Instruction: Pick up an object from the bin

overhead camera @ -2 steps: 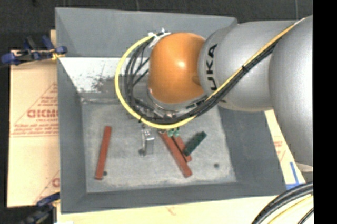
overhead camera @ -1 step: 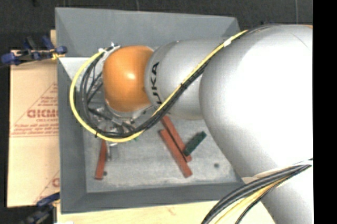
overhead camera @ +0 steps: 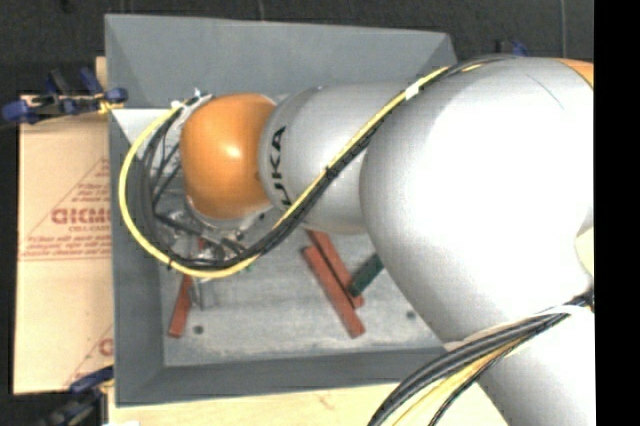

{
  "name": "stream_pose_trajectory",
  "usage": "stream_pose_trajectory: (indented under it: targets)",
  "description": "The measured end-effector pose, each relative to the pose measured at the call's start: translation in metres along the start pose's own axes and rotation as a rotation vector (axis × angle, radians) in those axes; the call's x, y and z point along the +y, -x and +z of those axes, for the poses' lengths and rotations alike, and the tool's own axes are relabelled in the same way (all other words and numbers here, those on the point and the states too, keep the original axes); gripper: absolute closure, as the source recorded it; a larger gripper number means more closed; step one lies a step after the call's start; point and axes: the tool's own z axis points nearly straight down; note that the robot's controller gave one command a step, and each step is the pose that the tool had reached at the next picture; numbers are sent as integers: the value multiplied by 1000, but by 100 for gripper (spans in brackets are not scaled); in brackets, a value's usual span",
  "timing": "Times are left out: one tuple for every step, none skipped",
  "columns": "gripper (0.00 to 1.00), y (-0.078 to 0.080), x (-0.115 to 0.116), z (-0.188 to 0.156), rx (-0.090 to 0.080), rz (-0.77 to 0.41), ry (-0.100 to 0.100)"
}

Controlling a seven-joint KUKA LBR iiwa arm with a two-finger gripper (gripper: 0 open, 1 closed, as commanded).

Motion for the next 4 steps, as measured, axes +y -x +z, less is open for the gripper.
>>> stream_pose_trajectory:
  targets:
    - [0,-22,-1,-26,6,-345,-2]
    - [100,-50,8,-9,5,-309,0]
    - [100,-50,8,-9,5,-308,0]
    - [100,-52,8,-14,10,-308,0]
